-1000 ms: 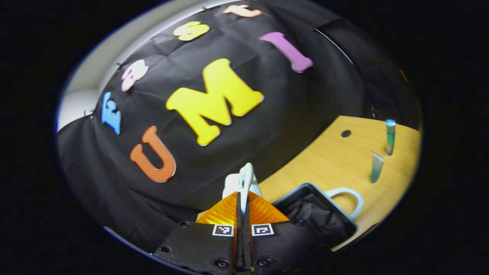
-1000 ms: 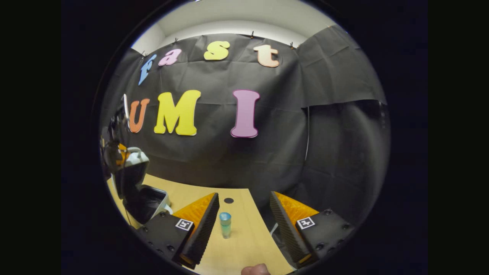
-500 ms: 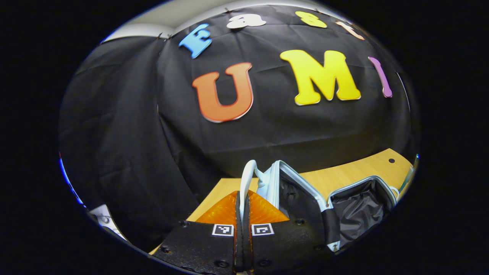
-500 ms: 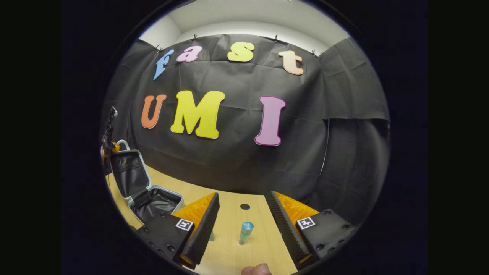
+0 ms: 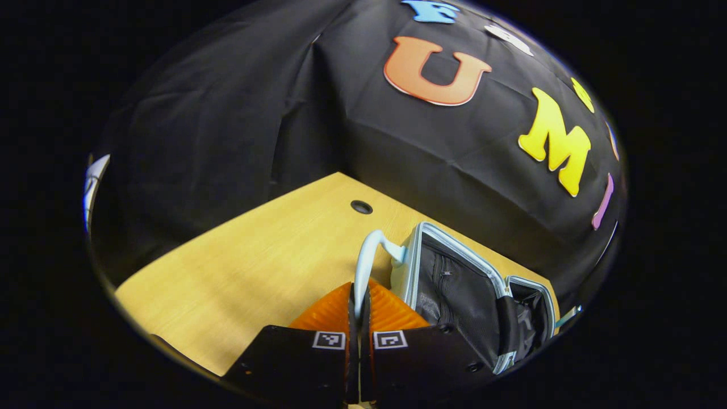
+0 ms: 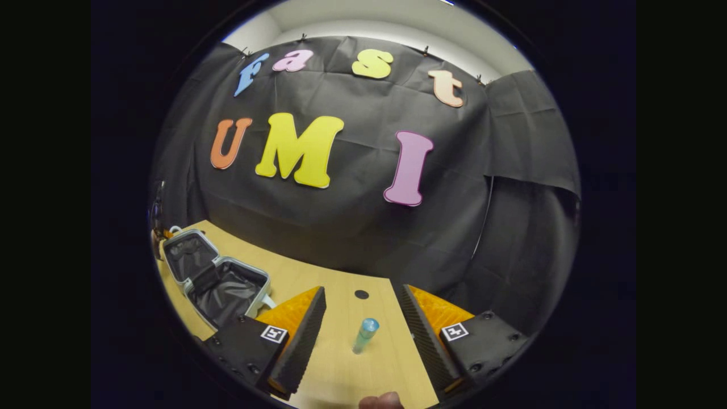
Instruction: First open the suitcase, pack the skin care products into it, and then close the suitcase.
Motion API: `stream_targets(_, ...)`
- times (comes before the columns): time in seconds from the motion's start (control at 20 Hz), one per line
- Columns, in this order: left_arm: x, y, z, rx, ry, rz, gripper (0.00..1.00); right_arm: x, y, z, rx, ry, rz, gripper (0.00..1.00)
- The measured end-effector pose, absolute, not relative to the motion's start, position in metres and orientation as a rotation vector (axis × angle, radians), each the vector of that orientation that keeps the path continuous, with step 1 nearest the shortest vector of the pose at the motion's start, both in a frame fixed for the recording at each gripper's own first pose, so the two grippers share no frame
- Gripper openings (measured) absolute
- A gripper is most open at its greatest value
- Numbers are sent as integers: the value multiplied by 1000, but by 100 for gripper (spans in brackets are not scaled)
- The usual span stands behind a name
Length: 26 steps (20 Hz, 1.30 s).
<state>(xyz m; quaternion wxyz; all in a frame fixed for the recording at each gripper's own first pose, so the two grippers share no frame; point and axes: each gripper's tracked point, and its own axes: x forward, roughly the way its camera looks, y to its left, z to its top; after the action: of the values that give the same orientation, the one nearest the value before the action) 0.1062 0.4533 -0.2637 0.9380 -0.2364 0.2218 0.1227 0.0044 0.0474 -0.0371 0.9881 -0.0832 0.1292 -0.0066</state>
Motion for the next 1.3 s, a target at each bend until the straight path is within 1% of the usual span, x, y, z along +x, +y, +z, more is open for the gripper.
stream_targets(0.1, 104, 458, -277, -489, 490, 263, 8, 4, 57, -39, -170, 261, 7, 80)
stream_targets(0.15, 102, 456, -282, -481, 514, 261, 13, 4, 60, -37, -172, 259, 16, 80)
stream_targets(0.25, 98, 460, -279, -473, 492, 268, 19, 5, 63, -37, -171, 256, 26, 80)
stream_targets(0.3, 92, 465, -279, -451, 503, 281, 20, 7, 64, -38, -167, 258, 29, 80)
stream_targets(0.35, 89, 468, -275, -414, 504, 301, 26, 7, 64, -39, -161, 258, 32, 80)
stream_targets(0.4, 88, 467, -268, -375, 495, 308, 22, 6, 62, -40, -154, 260, 30, 80)
stream_targets(0.45, 84, 467, -253, -330, 471, 321, 54, 7, 61, -41, -143, 262, 30, 80)
stream_targets(0.5, 83, 464, -239, -278, 447, 343, 60, 8, 58, -43, -131, 262, 27, 79)
stream_targets(0.55, 79, 453, -215, -223, 406, 344, 75, 8, 55, -44, -118, 262, 25, 79)
stream_targets(0.6, 80, 440, -192, -180, 362, 339, 81, 9, 52, -46, -104, 262, 21, 80)
stream_targets(0.65, 81, 422, -168, -133, 314, 335, 100, 9, 48, -46, -91, 261, 17, 80)
stream_targets(0.7, 80, 397, -145, -91, 278, 329, 96, 10, 43, -47, -78, 259, 15, 80)
stream_targets(0.85, 77, 310, -95, -78, 196, 292, 98, 12, 29, -48, -24, 246, 16, 80)
stream_targets(1.0, 68, 196, -72, -93, 154, 193, 98, 12, 7, -52, -6, 237, 9, 79)
stream_targets(1.2, 55, 50, -82, -84, 177, 27, 97, 6, -32, -63, 5, 252, -27, 80)
stream_targets(1.3, 53, -9, -97, -70, 199, -37, 98, 0, -52, -70, 1, 264, -39, 80)
